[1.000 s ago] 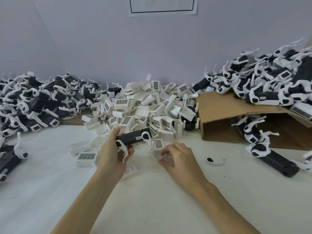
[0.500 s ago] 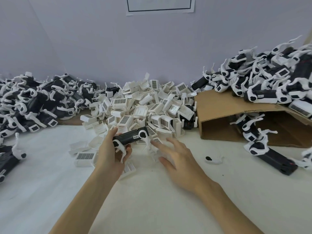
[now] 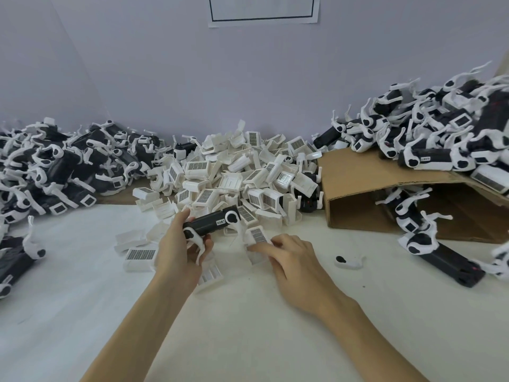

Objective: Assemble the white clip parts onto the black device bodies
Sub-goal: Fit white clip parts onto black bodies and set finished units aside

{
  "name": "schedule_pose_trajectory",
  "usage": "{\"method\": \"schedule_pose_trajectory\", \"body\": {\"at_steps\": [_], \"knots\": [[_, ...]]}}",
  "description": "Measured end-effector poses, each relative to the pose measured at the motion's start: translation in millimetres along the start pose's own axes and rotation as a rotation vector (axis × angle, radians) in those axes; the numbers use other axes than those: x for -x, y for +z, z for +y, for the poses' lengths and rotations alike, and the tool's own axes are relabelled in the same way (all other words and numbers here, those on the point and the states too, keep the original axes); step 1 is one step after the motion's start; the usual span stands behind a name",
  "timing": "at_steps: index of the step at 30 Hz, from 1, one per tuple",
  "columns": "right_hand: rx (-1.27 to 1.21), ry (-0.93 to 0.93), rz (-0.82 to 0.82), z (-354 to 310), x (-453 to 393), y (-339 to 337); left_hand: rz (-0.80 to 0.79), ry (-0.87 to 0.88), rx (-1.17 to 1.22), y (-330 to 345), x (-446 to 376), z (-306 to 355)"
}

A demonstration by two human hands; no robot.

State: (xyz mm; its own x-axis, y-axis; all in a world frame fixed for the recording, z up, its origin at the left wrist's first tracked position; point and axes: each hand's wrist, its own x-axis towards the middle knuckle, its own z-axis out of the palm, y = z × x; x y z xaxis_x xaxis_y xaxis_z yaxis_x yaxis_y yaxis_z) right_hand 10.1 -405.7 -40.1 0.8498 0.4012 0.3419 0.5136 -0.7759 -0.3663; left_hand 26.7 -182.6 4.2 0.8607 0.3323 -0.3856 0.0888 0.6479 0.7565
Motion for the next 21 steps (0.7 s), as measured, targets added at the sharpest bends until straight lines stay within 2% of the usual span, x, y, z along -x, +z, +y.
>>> {"method": "schedule_pose_trajectory", "body": {"at_steps": [4, 6, 10, 15, 18, 21], "knots": [[-0.074, 0.044, 0.120, -0.2, 1.4, -9.2, 0.008, 0.011, -0.026, 0.9, 1.2, 0.0], [-0.186, 0.096, 0.203, 2.0, 3.0, -15.2, 0.004, 0.015, -0.037, 1.2, 2.0, -0.5], [-0.486, 0.241, 0.338, 5.8, 3.0, -25.6, -0.044, 0.013, -0.062, 3.3, 6.3, -4.6], [-0.990, 0.345, 0.403, 2.4, -1.2, -27.9, -0.093, 0.084, -0.166, 6.6, 11.1, -15.0], [-1.071, 0.332, 0.403, -0.2, -1.0, -32.9, -0.133, 0.148, -0.229, 8.2, 14.2, -21.6], [-0.963, 0.283, 0.403, -0.2, 0.1, -35.2, -0.205, 0.191, -0.277, 9.0, 18.2, -26.1]]}}
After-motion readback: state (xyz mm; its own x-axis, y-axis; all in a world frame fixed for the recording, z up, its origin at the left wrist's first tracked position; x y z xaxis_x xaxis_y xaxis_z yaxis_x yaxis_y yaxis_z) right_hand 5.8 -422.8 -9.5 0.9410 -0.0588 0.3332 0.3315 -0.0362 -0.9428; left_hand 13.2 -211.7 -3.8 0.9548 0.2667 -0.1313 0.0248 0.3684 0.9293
